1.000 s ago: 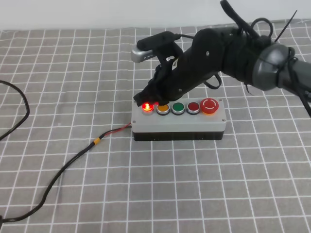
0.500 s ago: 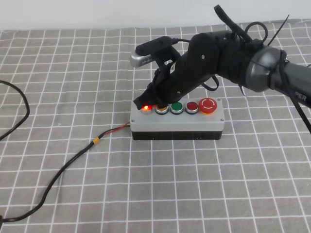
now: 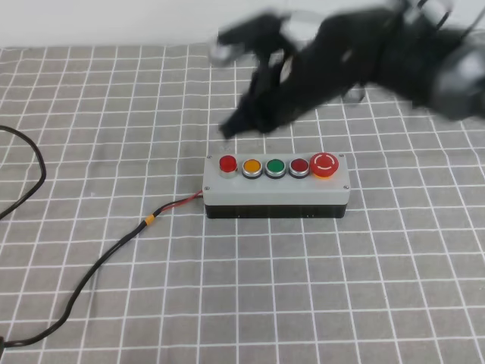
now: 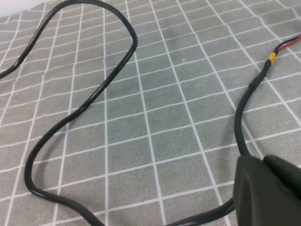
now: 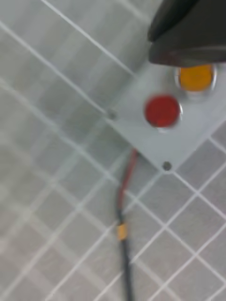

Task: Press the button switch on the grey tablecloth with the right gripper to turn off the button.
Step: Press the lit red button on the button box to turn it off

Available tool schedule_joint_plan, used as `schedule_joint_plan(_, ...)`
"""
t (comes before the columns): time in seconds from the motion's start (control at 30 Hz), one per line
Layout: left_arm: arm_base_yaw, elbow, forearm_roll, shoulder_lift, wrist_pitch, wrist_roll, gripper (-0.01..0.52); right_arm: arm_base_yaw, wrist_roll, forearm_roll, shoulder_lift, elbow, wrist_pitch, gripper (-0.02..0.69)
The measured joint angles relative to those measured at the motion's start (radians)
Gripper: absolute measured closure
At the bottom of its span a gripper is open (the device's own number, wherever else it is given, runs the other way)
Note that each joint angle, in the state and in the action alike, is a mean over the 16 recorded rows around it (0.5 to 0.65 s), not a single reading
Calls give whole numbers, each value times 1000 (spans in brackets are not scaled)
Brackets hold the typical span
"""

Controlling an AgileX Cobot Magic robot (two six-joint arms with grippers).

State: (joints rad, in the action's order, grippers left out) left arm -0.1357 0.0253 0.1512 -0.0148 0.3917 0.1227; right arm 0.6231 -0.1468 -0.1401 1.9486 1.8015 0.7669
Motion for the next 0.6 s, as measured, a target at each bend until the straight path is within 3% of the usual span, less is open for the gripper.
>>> schedule_joint_plan(0.33,0,0,-5,0,0,0,517,0,99,226,-341,-108,70,679)
schedule_joint_plan(0.6,0,0,-6,0,0,0,517,0,163,273,-641,-426,17,679)
